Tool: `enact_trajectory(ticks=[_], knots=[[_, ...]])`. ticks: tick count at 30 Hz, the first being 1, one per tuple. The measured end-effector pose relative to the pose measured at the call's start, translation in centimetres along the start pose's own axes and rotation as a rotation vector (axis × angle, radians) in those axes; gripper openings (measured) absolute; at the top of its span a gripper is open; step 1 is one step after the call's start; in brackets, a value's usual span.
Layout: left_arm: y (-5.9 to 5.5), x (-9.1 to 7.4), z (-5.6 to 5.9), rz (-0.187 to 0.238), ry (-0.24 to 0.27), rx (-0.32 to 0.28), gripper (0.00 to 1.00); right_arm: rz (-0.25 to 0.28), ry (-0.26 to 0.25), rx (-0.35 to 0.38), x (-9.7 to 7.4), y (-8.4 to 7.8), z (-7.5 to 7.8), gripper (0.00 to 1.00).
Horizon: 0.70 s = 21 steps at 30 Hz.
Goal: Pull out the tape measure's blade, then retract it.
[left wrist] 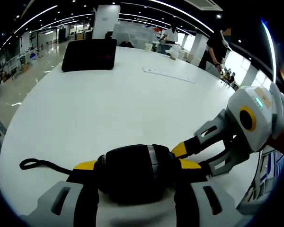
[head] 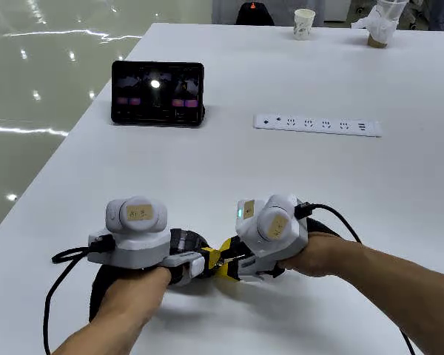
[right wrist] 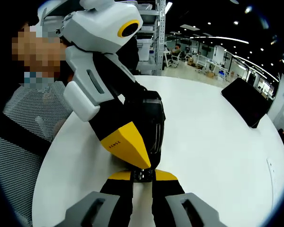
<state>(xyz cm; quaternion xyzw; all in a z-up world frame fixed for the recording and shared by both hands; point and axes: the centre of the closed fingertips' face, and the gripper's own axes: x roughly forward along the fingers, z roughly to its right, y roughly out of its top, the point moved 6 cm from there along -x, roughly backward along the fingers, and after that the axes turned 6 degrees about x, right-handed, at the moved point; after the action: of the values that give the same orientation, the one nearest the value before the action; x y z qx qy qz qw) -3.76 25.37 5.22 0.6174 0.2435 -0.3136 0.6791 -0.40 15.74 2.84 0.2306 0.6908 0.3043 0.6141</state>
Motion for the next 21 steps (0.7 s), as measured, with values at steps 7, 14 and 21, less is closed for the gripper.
enact_trajectory(ticks=[7,14,21], knots=[[-0.06,-0.04,0.1,0.002,-0.003,0.013,0.61,-0.012,-0.011,0.01,0.04,0.05,-0.17,0.12],[-0.1,-0.03,0.09,-0.005,-0.018,0.008,0.62,-0.021,-0.018,0.015,0.01,0.09,-0.29,0.13],[-0.04,0.03,0.05,-0.009,-0.022,-0.004,0.62,-0.025,-0.024,0.018,-0.01,0.05,-0.31,0.13]])
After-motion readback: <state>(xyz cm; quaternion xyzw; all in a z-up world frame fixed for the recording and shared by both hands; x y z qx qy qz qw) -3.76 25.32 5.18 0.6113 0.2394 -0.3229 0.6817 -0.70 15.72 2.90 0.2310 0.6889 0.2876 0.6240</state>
